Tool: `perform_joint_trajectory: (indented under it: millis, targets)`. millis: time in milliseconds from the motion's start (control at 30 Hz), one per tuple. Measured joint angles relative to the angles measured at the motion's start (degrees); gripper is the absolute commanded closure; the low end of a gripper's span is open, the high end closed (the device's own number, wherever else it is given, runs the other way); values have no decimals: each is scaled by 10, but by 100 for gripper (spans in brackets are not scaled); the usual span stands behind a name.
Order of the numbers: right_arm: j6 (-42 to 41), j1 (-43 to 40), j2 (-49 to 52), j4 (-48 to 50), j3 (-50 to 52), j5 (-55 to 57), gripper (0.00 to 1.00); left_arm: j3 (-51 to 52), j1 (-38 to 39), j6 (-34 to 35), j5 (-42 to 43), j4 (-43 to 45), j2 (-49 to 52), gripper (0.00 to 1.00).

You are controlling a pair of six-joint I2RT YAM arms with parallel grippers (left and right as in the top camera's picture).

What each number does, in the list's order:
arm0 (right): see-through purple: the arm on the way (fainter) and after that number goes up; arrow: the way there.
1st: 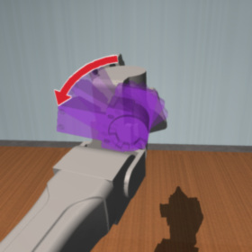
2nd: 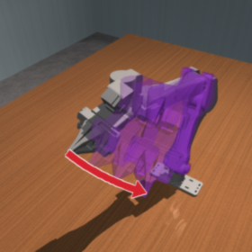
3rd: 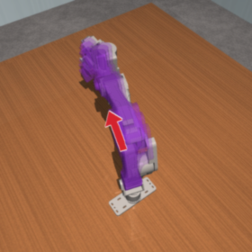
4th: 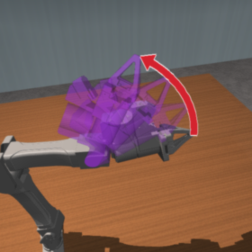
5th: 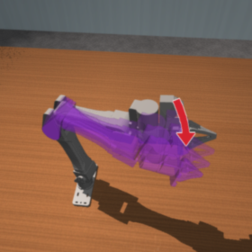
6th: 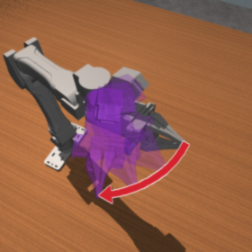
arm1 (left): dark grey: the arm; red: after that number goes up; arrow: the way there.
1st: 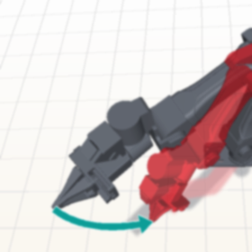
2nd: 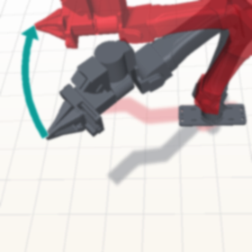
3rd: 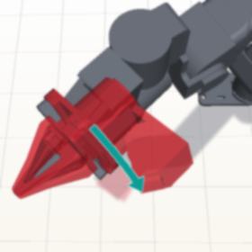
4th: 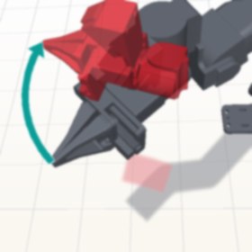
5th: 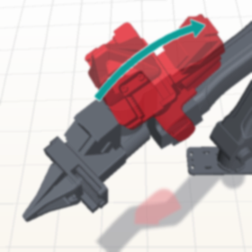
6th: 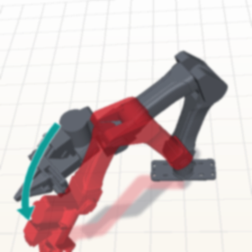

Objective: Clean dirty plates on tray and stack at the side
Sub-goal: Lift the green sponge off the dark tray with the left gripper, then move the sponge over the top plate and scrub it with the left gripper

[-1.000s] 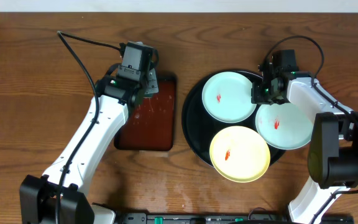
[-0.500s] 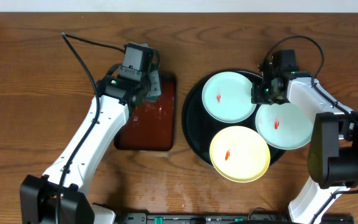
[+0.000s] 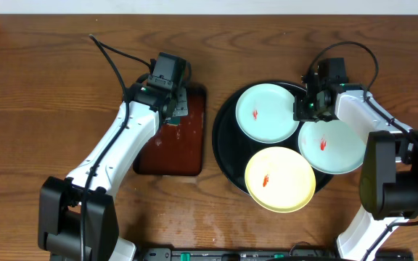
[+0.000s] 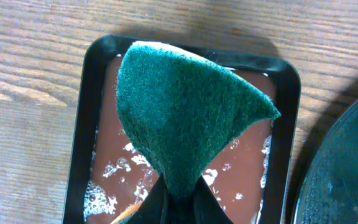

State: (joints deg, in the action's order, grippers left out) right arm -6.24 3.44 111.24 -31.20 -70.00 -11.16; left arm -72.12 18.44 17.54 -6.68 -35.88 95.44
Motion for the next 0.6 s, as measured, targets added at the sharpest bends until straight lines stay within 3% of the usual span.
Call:
perform_joint_trajectory:
  millis: [300, 600]
  targets:
    - [0, 0, 0, 0, 0, 0, 99, -9, 0, 37, 8, 28, 0, 93]
    - [0, 0, 0, 0, 0, 0, 99, -43, 26, 117, 138, 173, 0, 93]
